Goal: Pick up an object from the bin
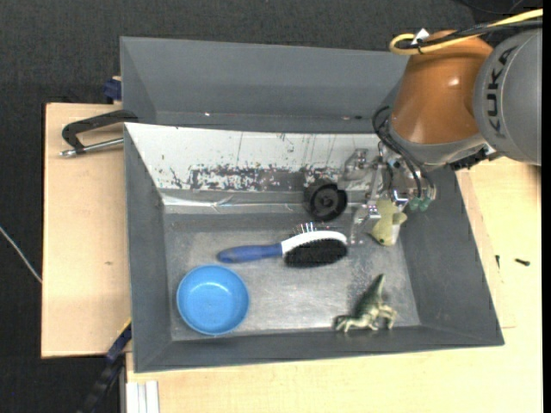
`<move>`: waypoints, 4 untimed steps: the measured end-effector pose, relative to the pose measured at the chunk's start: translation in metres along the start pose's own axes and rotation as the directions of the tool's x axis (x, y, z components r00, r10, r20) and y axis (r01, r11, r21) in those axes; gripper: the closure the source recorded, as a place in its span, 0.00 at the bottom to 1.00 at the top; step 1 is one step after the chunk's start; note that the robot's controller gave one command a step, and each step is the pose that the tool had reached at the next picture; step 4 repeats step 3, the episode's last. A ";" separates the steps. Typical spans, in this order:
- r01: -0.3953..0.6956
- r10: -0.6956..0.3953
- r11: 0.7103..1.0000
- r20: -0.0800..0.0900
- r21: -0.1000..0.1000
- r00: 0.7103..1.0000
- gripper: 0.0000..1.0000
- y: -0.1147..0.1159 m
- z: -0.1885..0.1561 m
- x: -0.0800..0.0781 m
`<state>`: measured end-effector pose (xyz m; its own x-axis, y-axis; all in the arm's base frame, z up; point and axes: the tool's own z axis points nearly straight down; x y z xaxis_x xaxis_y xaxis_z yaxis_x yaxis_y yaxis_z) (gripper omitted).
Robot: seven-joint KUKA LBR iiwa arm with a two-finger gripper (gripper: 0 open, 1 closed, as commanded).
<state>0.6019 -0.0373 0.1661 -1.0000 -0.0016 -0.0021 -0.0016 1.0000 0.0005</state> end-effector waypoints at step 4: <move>-0.033 0.033 0.999 0.012 0.000 0.999 1.00 0.027 -0.077 0.004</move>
Offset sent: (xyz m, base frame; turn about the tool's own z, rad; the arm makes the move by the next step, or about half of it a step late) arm -0.0223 0.0401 -0.0909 0.1152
